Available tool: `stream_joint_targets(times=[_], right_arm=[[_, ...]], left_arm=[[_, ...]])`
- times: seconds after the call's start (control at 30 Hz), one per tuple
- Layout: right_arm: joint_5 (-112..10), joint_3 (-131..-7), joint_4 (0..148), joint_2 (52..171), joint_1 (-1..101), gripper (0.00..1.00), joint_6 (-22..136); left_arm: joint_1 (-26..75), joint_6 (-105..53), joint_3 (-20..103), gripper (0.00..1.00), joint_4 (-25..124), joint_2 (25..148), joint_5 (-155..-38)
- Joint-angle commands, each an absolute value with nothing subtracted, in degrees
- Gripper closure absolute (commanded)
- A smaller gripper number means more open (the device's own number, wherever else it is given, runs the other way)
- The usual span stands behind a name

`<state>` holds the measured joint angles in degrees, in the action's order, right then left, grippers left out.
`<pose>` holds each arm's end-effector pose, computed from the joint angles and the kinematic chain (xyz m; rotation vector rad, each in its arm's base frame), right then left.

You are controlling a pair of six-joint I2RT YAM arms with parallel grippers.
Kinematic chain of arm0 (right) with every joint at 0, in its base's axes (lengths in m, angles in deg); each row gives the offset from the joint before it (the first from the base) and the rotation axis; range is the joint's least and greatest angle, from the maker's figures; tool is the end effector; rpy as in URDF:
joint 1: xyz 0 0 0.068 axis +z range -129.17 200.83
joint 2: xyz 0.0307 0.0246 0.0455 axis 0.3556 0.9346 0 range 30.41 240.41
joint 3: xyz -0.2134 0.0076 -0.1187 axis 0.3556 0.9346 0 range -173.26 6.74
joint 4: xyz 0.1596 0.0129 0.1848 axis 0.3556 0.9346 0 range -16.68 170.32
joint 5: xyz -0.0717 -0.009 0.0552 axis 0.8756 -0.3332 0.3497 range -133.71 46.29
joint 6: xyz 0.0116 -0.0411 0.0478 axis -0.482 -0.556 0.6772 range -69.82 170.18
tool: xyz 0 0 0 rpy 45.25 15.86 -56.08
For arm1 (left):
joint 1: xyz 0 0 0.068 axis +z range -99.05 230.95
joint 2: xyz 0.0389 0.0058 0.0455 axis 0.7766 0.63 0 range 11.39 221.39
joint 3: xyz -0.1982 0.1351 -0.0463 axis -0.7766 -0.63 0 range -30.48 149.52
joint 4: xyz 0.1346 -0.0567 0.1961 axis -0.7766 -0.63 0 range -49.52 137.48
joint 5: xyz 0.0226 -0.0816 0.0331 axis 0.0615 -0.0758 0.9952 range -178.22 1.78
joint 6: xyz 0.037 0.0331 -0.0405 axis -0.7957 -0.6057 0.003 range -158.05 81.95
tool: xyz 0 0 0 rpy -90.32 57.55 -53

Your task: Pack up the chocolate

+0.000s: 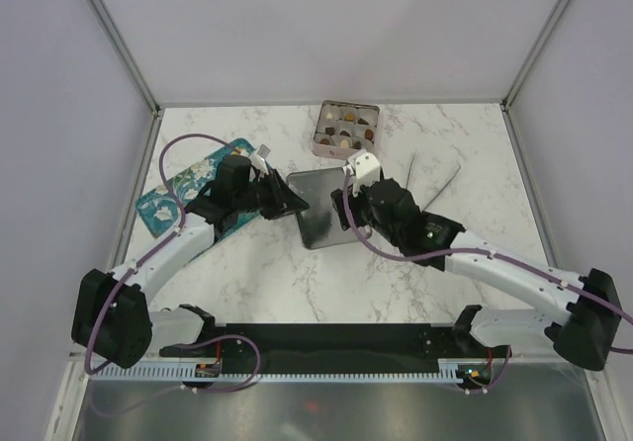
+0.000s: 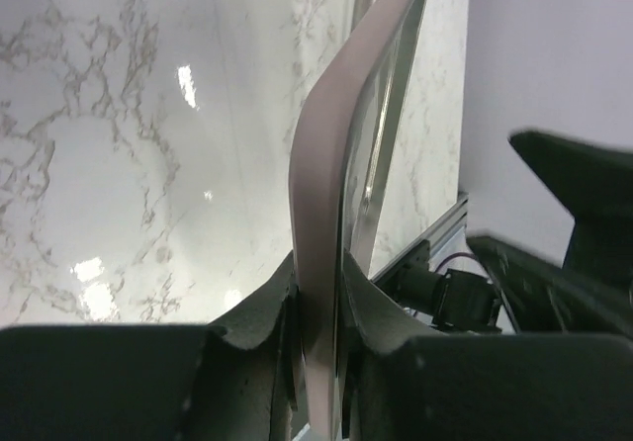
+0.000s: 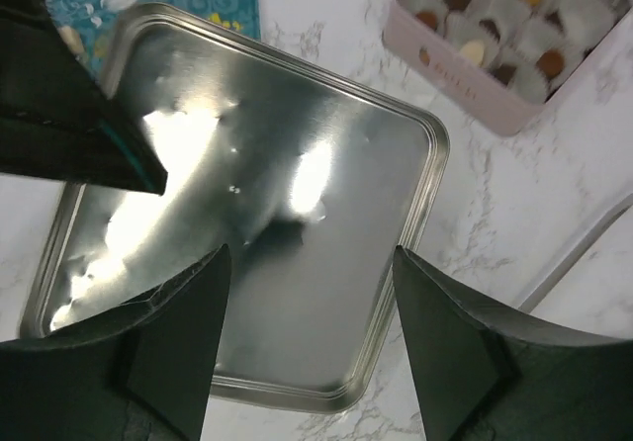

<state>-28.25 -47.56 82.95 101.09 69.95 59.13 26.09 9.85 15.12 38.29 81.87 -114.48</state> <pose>0.1974 0.2079 0.2748 -0.5327 1.9557 0.3727 0.2365 -0.1338 0.2271 -0.1835 2.3541 -1.1784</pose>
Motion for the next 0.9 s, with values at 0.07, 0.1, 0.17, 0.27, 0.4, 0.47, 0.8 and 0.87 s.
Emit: stream_joint_targets(times=[0.07,0.1,0.17,0.27,0.4,0.47,0.8,0.87], right_arm=[[-9.18,-44.51,74.74,93.18,83.39,0.24,41.94],[-5.69,-43.11,72.11,92.91,85.58,0.24,38.17],[0.46,-41.35,68.24,92.90,93.22,0.24,32.71],[10.67,-38.00,59.01,96.39,102.11,0.24,20.14],[19.82,-38.88,52.70,105.45,107.13,0.24,8.80],[22.28,-38.79,49.43,110.28,108.19,0.24,3.17],[26.86,-37.65,23.88,123.22,107.23,0.31,-16.84],[27.04,-37.56,19.20,126.03,106.96,0.33,-20.91]], left_arm=[[29.59,12.57,22.68,0.80,39.04,84.95,-122.75],[30.29,12.57,23.48,0.79,38.95,85.74,-123.28],[30.91,12.66,25.50,0.78,38.95,86.62,-124.34],[31.88,11.87,29.10,0.78,36.85,88.47,-126.97],[32.40,12.48,30.51,0.78,36.66,89.00,-128.73],[32.40,12.75,30.52,0.78,36.67,88.91,-129.96],[32.40,12.66,26.83,0.79,35.87,85.49,-130.93],[32.40,13.01,25.86,0.79,35.70,84.61,-130.50]])
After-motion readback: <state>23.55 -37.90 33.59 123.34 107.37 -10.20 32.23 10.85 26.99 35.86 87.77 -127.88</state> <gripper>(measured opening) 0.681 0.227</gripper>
